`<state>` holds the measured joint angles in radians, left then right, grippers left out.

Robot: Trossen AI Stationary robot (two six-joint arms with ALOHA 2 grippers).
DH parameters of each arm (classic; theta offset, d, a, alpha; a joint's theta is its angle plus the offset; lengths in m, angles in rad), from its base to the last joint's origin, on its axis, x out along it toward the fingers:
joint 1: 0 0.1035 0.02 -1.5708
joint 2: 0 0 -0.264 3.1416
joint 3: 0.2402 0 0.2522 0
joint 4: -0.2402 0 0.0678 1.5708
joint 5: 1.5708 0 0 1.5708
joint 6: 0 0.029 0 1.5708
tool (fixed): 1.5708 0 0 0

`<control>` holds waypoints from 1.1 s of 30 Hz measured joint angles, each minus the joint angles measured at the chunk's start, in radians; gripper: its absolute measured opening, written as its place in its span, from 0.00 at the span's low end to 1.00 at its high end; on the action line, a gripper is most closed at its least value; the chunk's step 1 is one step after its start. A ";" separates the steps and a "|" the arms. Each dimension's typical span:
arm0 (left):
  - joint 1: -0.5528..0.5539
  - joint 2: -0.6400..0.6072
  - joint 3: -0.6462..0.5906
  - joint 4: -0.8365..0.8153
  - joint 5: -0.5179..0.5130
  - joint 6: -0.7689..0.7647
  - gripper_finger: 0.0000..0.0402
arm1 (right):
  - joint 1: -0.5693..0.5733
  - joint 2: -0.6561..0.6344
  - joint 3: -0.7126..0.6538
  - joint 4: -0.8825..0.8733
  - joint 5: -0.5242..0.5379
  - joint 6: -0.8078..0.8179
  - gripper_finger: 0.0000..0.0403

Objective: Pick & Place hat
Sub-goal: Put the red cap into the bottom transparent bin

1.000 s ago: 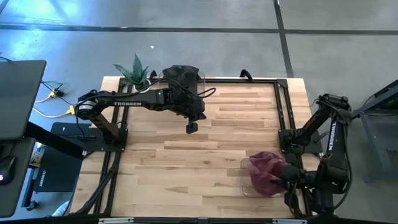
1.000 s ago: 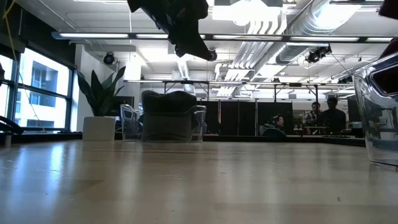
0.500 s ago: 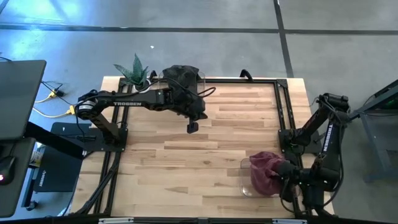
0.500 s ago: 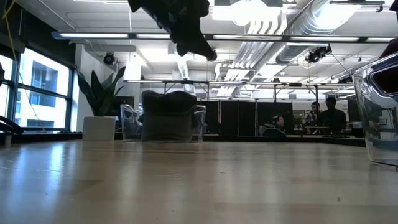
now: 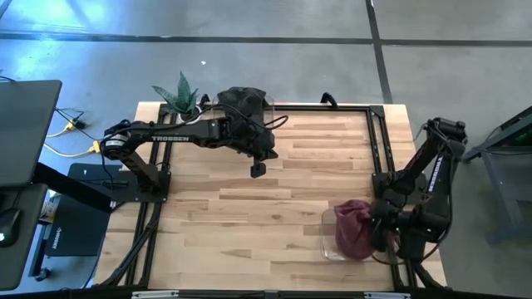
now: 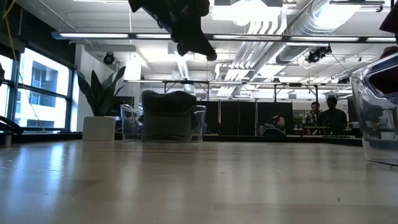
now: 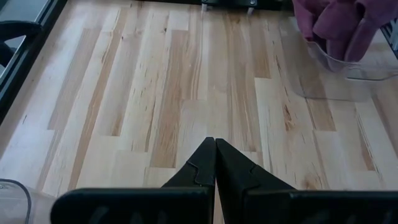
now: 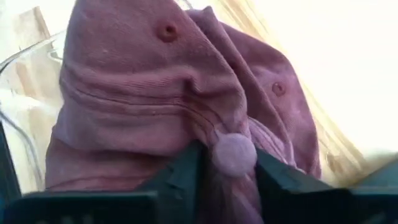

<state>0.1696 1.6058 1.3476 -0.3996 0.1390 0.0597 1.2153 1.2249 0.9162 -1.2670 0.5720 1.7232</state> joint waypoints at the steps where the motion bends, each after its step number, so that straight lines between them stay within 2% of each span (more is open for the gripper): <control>1: 0.000 0.000 0.000 0.000 0.000 0.000 0.00 | 0.000 -0.012 0.000 0.000 -0.001 -0.001 0.30; 4: 0.000 0.000 0.000 0.000 0.008 0.000 0.00 | 0.000 -0.064 0.011 0.000 0.002 -0.015 0.42; 7: 0.000 0.000 0.000 0.000 0.008 -0.004 0.00 | -0.001 -0.127 0.021 -0.002 0.004 -0.017 0.51; 12: 0.000 0.000 0.000 0.000 0.008 -0.012 0.00 | -0.043 -0.202 0.023 0.005 0.023 -0.050 0.52; 21: 0.000 0.000 0.000 0.001 0.009 -0.016 0.00 | -0.105 -0.219 0.023 0.192 -0.114 -0.254 0.39; 28: 0.000 0.000 0.000 0.001 0.010 -0.016 0.00 | -0.110 -0.219 -0.031 0.047 -0.155 -0.157 0.22; 33: 0.000 0.000 0.000 0.001 0.010 -0.016 0.00 | -0.129 -0.219 -0.078 -0.011 -0.091 -0.180 0.13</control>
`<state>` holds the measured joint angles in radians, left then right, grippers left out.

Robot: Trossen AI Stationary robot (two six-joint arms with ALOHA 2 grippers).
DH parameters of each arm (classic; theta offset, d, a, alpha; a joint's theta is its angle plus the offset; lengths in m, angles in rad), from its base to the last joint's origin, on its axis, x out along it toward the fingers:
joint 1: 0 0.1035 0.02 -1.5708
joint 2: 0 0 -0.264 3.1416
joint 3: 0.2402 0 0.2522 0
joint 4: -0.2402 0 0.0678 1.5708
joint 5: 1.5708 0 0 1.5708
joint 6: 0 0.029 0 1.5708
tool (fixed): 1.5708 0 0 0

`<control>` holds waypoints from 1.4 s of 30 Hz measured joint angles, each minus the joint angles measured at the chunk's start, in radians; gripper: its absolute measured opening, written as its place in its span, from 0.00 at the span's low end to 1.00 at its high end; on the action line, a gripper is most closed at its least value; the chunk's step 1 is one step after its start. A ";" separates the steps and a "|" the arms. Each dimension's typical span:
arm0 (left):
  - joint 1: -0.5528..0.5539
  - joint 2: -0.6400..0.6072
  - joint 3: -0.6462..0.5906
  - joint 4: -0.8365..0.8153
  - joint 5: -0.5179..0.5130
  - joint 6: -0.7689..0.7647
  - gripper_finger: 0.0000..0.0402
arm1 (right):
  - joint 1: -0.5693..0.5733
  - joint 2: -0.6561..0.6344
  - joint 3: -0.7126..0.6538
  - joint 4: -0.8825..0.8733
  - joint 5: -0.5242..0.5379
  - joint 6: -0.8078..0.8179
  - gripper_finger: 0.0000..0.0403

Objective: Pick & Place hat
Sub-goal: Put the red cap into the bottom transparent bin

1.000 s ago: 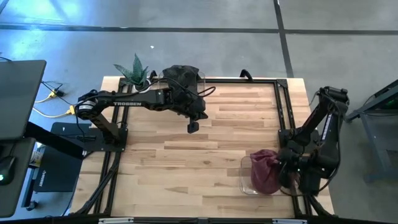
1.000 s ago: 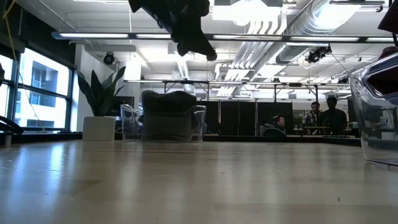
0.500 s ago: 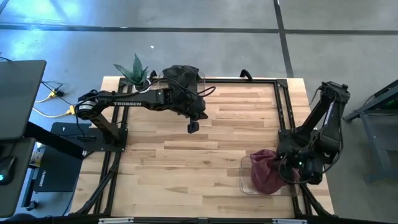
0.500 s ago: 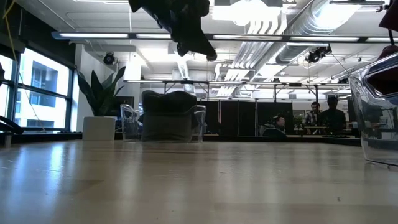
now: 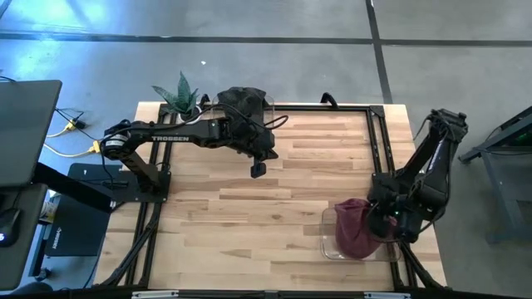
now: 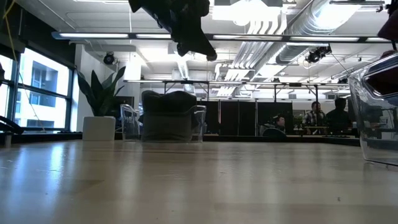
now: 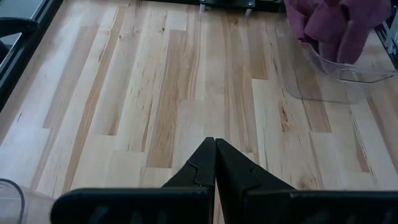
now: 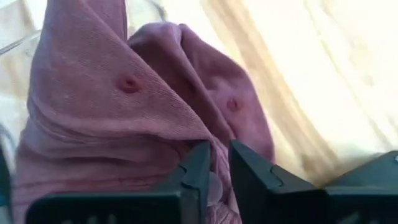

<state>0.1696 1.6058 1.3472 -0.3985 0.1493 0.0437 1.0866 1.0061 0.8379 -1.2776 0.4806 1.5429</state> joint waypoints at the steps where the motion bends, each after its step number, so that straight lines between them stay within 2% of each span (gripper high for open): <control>1: 0.000 0.000 0.000 0.000 0.000 0.000 0.00 | -0.006 0.000 -0.003 -0.014 0.014 0.000 0.12; 5: 0.000 0.000 0.000 0.000 0.000 0.000 0.00 | -0.023 0.000 0.024 -0.077 0.078 -0.001 0.06; 9: 0.000 0.000 0.000 0.000 0.000 0.000 0.00 | -0.029 0.000 0.086 -0.099 0.085 -0.006 0.01; 12: 0.000 0.000 0.000 0.000 0.000 0.000 0.00 | -0.029 0.000 0.124 -0.070 0.087 -0.014 0.01; 14: 0.000 0.000 0.000 0.001 0.000 0.000 0.00 | -0.035 0.000 0.139 -0.022 0.101 -0.064 0.03; 19: 0.000 0.000 0.000 0.012 0.000 -0.002 0.00 | -0.100 0.000 0.143 0.154 0.186 -0.311 0.04; 22: 0.000 0.000 0.000 0.010 0.000 -0.010 0.00 | -0.155 0.000 0.143 0.158 0.121 -0.359 0.02; 25: 0.000 0.000 0.000 0.005 0.000 -0.015 0.00 | -0.191 0.000 0.143 0.074 -0.041 -0.305 0.01; 27: 0.000 0.000 0.000 0.004 0.000 -0.015 0.00 | -0.204 0.000 0.143 0.011 -0.098 -0.268 0.01; 30: 0.000 0.000 0.000 0.003 0.000 -0.015 0.00 | -0.212 -0.003 0.143 -0.049 -0.064 -0.261 0.02; 34: 0.000 0.000 0.000 0.003 0.000 -0.015 0.00 | -0.233 -0.025 0.143 -0.042 0.027 -0.268 0.01; 36: 0.000 0.000 0.000 0.003 0.000 -0.015 0.00 | -0.246 -0.033 0.143 -0.003 0.073 -0.299 0.00; 39: 0.000 0.000 0.000 0.003 0.000 -0.015 0.00 | -0.271 -0.034 0.143 0.133 0.117 -0.429 0.02; 40: 0.000 0.000 0.000 0.003 0.000 -0.015 0.00 | -0.282 -0.032 0.143 0.199 0.099 -0.483 0.02; 42: 0.000 0.000 0.000 0.003 0.000 -0.015 0.00 | -0.309 -0.031 0.134 0.349 -0.003 -0.591 0.02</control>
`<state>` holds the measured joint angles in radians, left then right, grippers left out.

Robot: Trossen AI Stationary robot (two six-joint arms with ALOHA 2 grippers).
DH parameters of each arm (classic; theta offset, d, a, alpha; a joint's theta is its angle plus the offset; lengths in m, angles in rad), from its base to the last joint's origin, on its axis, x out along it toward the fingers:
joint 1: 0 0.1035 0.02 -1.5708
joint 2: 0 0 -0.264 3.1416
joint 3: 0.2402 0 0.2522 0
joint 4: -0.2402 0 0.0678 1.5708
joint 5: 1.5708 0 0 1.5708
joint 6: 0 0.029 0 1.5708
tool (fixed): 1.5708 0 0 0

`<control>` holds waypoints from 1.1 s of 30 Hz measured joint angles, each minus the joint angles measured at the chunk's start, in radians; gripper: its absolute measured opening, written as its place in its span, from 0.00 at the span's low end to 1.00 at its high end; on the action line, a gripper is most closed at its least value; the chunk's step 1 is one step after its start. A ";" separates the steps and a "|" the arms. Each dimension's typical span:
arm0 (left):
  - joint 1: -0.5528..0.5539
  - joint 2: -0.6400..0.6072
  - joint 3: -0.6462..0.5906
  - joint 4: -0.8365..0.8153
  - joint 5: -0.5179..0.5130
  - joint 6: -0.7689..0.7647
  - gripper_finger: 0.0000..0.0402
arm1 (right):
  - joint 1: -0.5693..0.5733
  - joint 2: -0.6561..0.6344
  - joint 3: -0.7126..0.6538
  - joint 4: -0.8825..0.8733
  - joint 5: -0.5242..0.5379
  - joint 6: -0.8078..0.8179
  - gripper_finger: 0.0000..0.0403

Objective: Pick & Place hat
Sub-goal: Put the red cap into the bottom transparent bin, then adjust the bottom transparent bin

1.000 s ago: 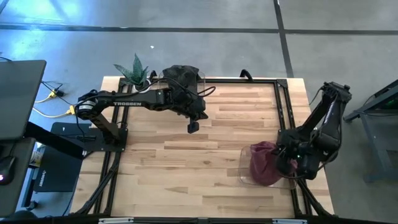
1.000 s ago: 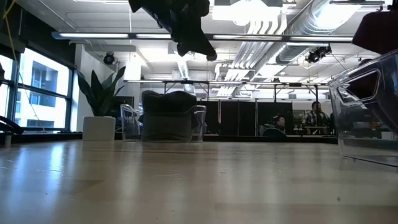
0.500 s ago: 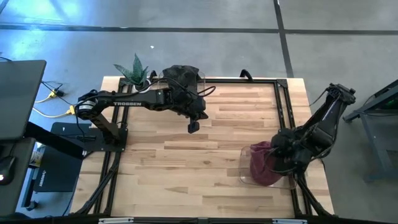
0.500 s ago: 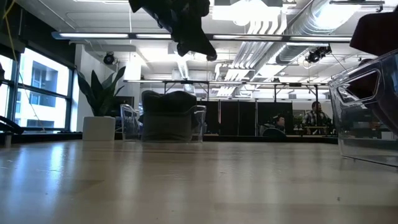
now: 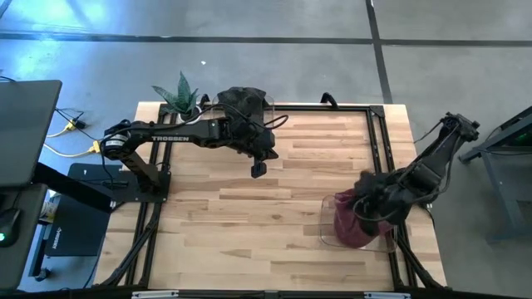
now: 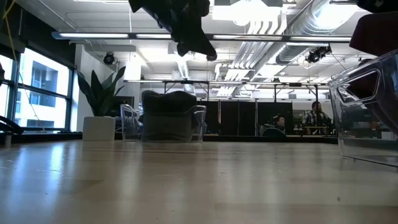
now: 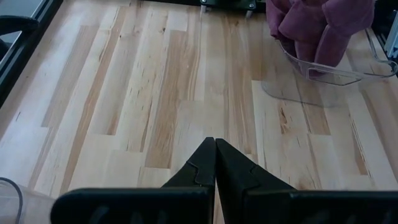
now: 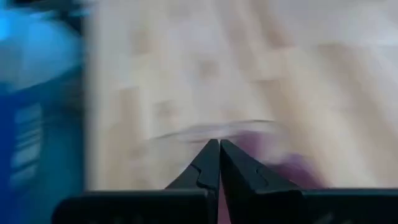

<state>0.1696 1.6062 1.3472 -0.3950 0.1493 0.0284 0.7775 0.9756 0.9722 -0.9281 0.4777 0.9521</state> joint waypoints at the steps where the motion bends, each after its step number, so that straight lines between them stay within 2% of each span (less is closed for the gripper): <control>1: 0.000 0.000 0.000 0.000 0.000 0.000 0.00 | -0.014 0.000 -0.012 0.072 -0.063 -0.050 0.02; 4: 0.000 0.000 0.000 0.000 0.000 0.000 0.00 | -0.055 0.001 -0.066 0.219 -0.207 -0.143 0.00; 6: 0.000 0.000 0.000 0.000 0.000 0.000 0.00 | -0.087 0.001 -0.100 0.198 -0.243 -0.142 0.01; 11: 0.000 0.000 0.000 -0.001 0.000 0.000 0.00 | -0.140 0.000 -0.151 0.004 -0.225 -0.014 0.01; 13: 0.000 0.000 0.000 -0.006 0.000 0.000 0.00 | -0.146 -0.001 -0.148 -0.015 -0.241 0.006 0.00; 16: 0.000 0.000 0.000 -0.006 0.000 0.000 0.00 | -0.138 -0.005 -0.113 0.018 -0.261 -0.031 0.01; 21: 0.000 0.000 0.000 -0.005 0.041 -0.009 0.00 | -0.157 -0.012 -0.068 0.167 -0.199 -0.154 0.02; 25: 0.000 0.000 0.000 -0.012 0.042 -0.054 0.00 | -0.265 0.015 -0.068 0.228 -0.222 -0.208 0.00; 28: 0.000 -0.011 -0.002 -0.047 0.019 -0.060 0.00 | -0.388 0.072 -0.070 0.224 -0.266 -0.273 0.01; 33: 0.000 -0.037 0.002 -0.104 -0.072 -0.059 0.00 | -0.625 0.218 -0.070 0.201 -0.429 -0.435 0.00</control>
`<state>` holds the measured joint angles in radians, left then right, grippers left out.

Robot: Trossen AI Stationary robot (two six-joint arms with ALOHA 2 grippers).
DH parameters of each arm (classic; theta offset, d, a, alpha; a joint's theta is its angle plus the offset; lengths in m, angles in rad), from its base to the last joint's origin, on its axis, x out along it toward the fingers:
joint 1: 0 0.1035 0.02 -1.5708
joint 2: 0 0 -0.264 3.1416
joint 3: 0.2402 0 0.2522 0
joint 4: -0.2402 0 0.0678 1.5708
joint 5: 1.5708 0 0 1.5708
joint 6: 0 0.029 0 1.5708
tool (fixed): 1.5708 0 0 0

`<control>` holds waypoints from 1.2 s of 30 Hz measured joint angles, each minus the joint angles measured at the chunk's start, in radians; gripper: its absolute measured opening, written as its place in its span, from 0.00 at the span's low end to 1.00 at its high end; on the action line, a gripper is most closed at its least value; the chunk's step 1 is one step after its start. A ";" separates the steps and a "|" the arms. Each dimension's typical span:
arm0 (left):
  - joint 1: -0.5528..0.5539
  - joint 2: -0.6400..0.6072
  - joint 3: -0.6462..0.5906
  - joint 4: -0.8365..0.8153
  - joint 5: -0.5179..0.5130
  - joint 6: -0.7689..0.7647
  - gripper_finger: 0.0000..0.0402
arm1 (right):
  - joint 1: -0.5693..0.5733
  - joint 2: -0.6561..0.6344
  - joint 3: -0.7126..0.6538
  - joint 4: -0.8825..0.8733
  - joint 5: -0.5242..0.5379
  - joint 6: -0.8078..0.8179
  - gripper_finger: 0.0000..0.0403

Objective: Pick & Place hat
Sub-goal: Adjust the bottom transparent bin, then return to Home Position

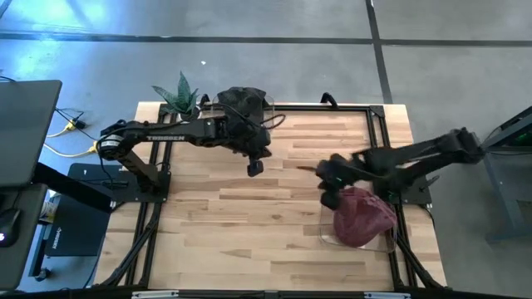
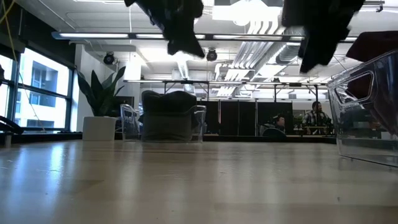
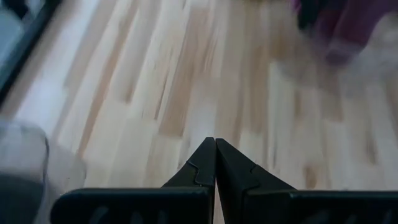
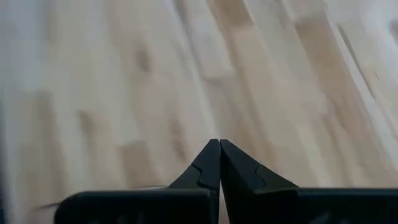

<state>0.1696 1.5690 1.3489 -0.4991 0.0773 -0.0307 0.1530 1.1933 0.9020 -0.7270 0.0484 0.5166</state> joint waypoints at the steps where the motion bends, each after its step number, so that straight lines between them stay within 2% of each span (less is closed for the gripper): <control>1: 0.000 0.004 -0.004 -0.022 -0.004 0.000 0.00 | -0.046 0.030 0.000 -0.014 -0.022 -0.035 0.00; 6: 0.000 0.002 -0.002 -0.057 -0.017 0.000 0.00 | -0.199 0.162 -0.002 -0.065 -0.201 -0.198 0.00; 9: 0.000 0.004 -0.003 -0.067 -0.016 -0.001 0.00 | -0.213 0.202 -0.002 -0.077 -0.330 -0.261 0.01; 12: 0.000 0.003 -0.003 -0.062 -0.016 -0.001 0.00 | -0.200 0.214 -0.002 -0.112 -0.384 -0.273 0.00; 23: 0.000 0.003 -0.003 -0.052 -0.014 -0.001 0.00 | -0.105 0.161 -0.002 -0.129 -0.391 -0.248 0.01; 26: 0.000 0.003 -0.003 -0.046 -0.016 -0.002 0.00 | -0.099 0.137 -0.002 -0.109 -0.305 -0.261 0.01; 28: 0.000 0.003 -0.003 -0.038 0.005 -0.001 0.00 | -0.111 0.105 -0.002 -0.080 -0.247 -0.288 0.01; 32: 0.000 -0.025 -0.003 0.001 0.175 0.052 0.00 | -0.169 0.005 -0.002 0.052 -0.264 -0.445 0.00; 34: -0.002 -0.047 0.002 0.024 0.176 0.073 0.00 | -0.217 -0.060 -0.002 0.107 -0.311 -0.533 0.01; 36: -0.001 -0.070 0.000 -0.010 0.112 0.076 0.00 | -0.277 -0.127 -0.002 0.153 -0.319 -0.571 0.00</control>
<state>0.1688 1.4988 1.3487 -0.5088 0.1891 0.0452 -0.1240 1.0658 0.9005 -0.5742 -0.2702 -0.0540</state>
